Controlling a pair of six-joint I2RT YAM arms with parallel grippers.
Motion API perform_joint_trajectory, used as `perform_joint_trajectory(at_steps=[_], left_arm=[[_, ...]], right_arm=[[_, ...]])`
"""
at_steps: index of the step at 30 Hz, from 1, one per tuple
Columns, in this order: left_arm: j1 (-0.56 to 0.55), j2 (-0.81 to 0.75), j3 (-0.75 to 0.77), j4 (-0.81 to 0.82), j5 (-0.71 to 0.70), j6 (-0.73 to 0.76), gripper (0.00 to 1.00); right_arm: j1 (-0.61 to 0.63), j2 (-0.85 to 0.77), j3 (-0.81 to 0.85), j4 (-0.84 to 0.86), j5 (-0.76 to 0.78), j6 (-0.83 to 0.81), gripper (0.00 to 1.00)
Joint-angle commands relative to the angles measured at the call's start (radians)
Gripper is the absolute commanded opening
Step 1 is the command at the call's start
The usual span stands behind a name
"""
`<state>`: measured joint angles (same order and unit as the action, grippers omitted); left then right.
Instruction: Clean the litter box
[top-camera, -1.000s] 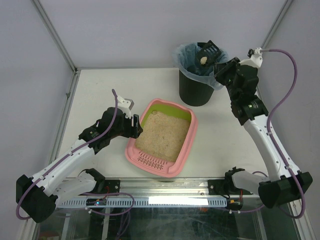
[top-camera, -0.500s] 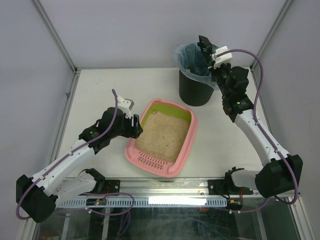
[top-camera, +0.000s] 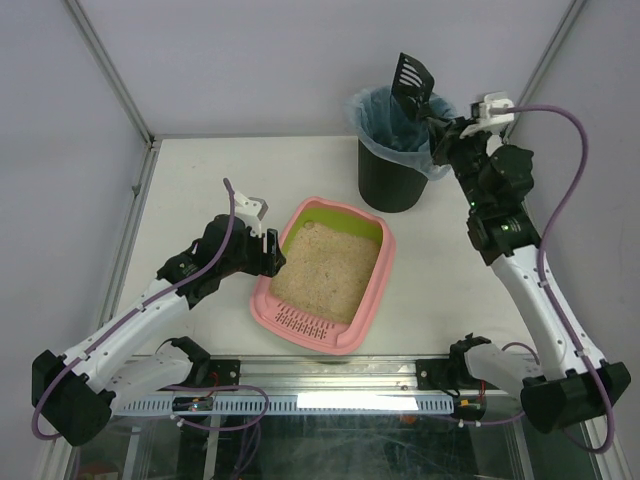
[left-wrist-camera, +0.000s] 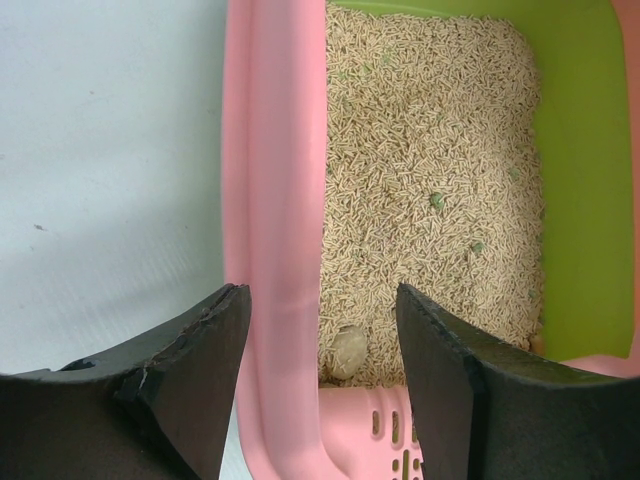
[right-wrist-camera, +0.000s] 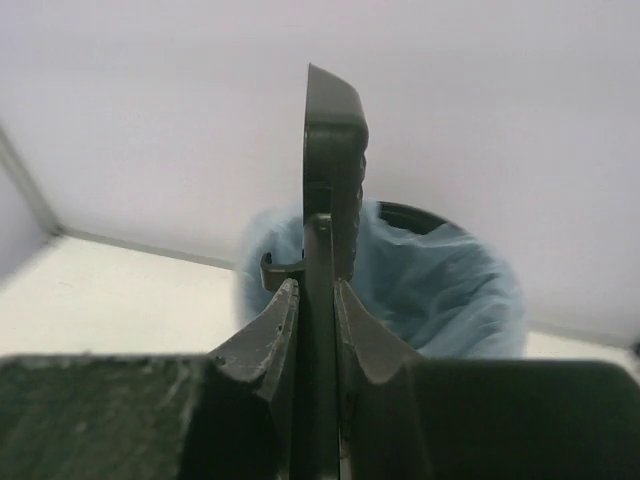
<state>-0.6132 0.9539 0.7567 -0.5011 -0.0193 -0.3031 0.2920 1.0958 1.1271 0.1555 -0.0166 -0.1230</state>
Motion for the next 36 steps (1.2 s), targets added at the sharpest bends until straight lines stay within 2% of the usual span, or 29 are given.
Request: perform_joint_trajectory(at_steps=[1, 3, 5, 11, 14, 19, 23, 30, 36], left_arm=[[0.01, -0.035, 0.002, 0.021, -0.007, 0.0, 0.62], [0.01, -0.042, 0.002, 0.017, -0.028, -0.004, 0.62], [0.012, -0.049, 0.002, 0.012, -0.044, -0.007, 0.62], [0.019, -0.064, 0.004, 0.009, -0.061, -0.014, 0.64], [0.029, -0.078, 0.004, 0.005, -0.08, -0.017, 0.65], [0.061, -0.105, 0.003, 0.003, -0.103, -0.025, 0.65], [0.076, -0.109, 0.002, 0.003, -0.101, -0.028, 0.66], [0.076, -0.098, 0.002, 0.003, -0.099, -0.027, 0.66], [0.076, -0.101, 0.001, 0.001, -0.109, -0.029, 0.66]], right_arm=[[0.002, -0.09, 0.13, -0.231, -0.001, 0.484, 0.04], [0.001, -0.146, 0.113, -0.301, 0.002, 0.575, 0.05], [0.001, -0.201, 0.051, -0.316, -0.029, 0.668, 0.0], [0.002, -0.251, 0.041, -0.581, -0.196, 0.737, 0.0], [0.035, -0.29, -0.033, -0.629, -0.218, 0.808, 0.0], [0.346, -0.341, -0.108, -0.731, 0.106, 0.882, 0.0], [0.585, -0.322, -0.13, -0.798, 0.358, 0.956, 0.0], [0.927, -0.171, -0.142, -0.808, 0.692, 1.108, 0.0], [1.148, 0.011, -0.13, -0.795, 1.024, 1.289, 0.0]])
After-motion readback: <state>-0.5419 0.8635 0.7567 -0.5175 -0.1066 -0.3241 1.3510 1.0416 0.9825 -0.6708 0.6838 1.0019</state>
